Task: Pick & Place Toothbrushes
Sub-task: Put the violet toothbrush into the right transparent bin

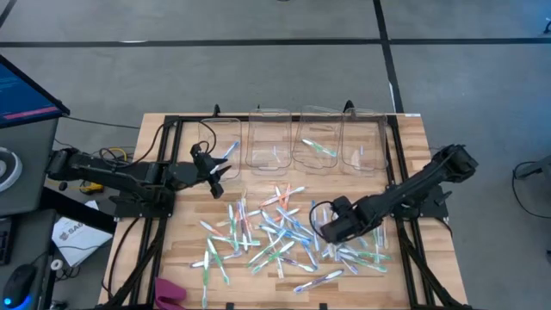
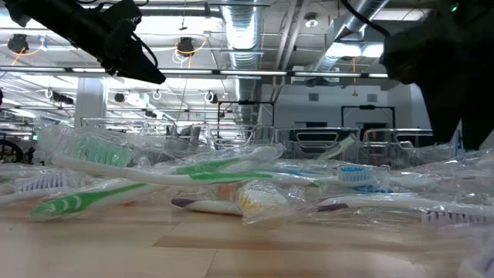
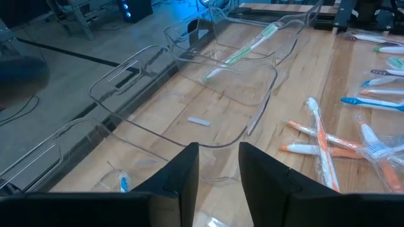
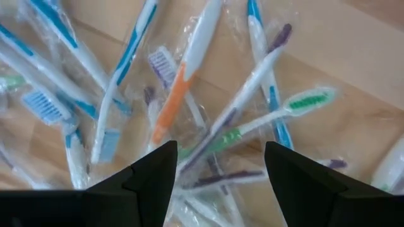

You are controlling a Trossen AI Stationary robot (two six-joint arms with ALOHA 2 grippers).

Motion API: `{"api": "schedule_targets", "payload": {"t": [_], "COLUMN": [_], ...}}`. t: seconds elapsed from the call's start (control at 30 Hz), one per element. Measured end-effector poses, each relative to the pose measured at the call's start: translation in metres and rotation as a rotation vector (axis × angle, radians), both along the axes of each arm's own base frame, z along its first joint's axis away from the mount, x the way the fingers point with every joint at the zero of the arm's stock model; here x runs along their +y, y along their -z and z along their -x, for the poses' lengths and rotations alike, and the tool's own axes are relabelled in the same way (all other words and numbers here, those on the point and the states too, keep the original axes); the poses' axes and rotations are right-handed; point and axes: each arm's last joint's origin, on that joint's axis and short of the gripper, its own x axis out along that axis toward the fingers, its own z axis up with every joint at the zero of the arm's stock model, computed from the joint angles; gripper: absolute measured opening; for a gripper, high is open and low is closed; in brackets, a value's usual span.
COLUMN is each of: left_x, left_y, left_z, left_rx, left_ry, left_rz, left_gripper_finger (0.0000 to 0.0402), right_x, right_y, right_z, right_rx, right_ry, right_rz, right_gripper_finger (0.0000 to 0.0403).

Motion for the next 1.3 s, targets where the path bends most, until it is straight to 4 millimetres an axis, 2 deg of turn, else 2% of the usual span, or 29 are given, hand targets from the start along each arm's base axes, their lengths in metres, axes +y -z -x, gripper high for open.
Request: {"api": "schedule_targets", "payload": {"t": [0.27,0.5,0.77,1.03,1.3], "left_x": [0.000,0.000,0.000,0.000,0.000], "left_y": [0.000,0.004,0.012,0.012,0.012], "left_z": [0.000,0.001,0.002,0.002,0.002], "left_rx": [0.000,0.009,0.023,0.014,0.013], "left_ry": [0.000,0.000,0.000,0.000,0.000], "left_rz": [0.000,-0.001,-0.002,-0.001,-0.001], "left_gripper_finger": [0.0104,0.0104,0.0104,0.0104,0.0104], "right_x": [-0.003,-0.006,-0.007,-0.006,-0.006], "right_y": [0.022,0.025,0.025,0.025,0.025], "right_z": [-0.010,-0.015,-0.018,-0.018,-0.018], "right_rx": [0.078,0.072,0.058,0.065,0.067], "right_ry": [-0.002,-0.014,-0.018,-0.087,-0.117], "right_rz": [0.026,0.007,-0.002,-0.025,-0.021], "right_gripper_finger": [0.0234,0.0222,0.0137,0.0013,0.0002]}}
